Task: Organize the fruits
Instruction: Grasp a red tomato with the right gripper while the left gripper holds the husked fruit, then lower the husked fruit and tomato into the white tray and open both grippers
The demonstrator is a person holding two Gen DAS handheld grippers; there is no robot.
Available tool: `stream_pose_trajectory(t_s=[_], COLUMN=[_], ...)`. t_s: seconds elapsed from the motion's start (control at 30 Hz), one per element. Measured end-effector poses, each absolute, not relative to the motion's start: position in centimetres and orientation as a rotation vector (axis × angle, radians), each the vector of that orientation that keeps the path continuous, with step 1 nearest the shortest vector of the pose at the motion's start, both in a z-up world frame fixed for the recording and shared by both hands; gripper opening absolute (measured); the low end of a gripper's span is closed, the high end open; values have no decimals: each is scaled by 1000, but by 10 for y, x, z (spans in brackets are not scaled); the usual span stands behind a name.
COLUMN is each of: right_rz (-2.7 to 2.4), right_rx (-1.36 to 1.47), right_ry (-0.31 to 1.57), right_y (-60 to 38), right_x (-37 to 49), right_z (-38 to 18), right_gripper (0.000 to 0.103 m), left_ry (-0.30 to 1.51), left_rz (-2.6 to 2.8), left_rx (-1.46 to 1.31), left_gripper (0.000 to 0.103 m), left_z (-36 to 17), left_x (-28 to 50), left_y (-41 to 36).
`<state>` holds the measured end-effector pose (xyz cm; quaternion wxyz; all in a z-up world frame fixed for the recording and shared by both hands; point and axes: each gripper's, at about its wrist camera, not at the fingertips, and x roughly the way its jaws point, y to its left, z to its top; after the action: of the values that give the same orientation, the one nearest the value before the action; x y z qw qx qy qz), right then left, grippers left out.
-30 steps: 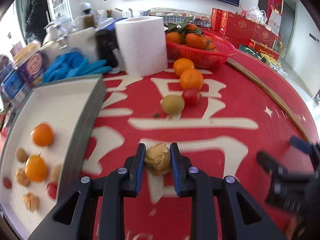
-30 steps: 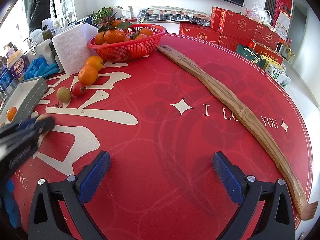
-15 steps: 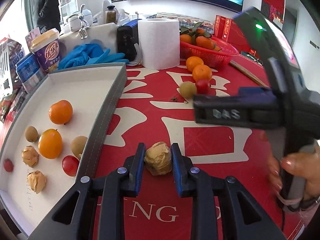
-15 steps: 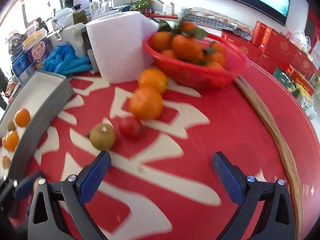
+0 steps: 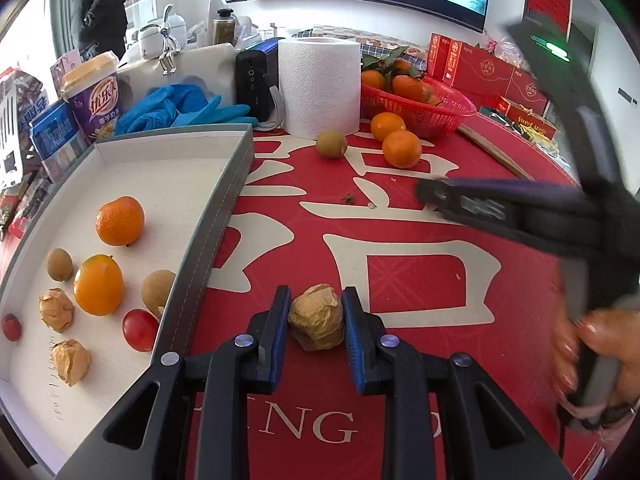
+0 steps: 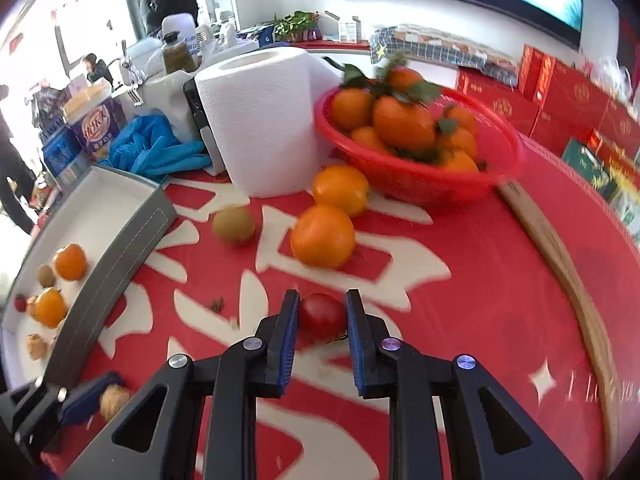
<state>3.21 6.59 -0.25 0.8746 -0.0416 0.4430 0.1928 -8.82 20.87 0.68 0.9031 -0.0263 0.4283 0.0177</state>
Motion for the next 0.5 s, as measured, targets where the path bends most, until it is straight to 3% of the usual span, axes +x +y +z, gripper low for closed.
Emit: stream_pose_trajectory(t_s=[0.5], right_rz=[387], right_rx=[9], right_ry=[960], right_y=[16], right_x=[-12], right_z=[16], right_gripper=[24], left_ry=[864], left_rz=[52], left_rx=[-128], left_gripper=[27], left_z=[29], left_x=[-109], left_y=[229])
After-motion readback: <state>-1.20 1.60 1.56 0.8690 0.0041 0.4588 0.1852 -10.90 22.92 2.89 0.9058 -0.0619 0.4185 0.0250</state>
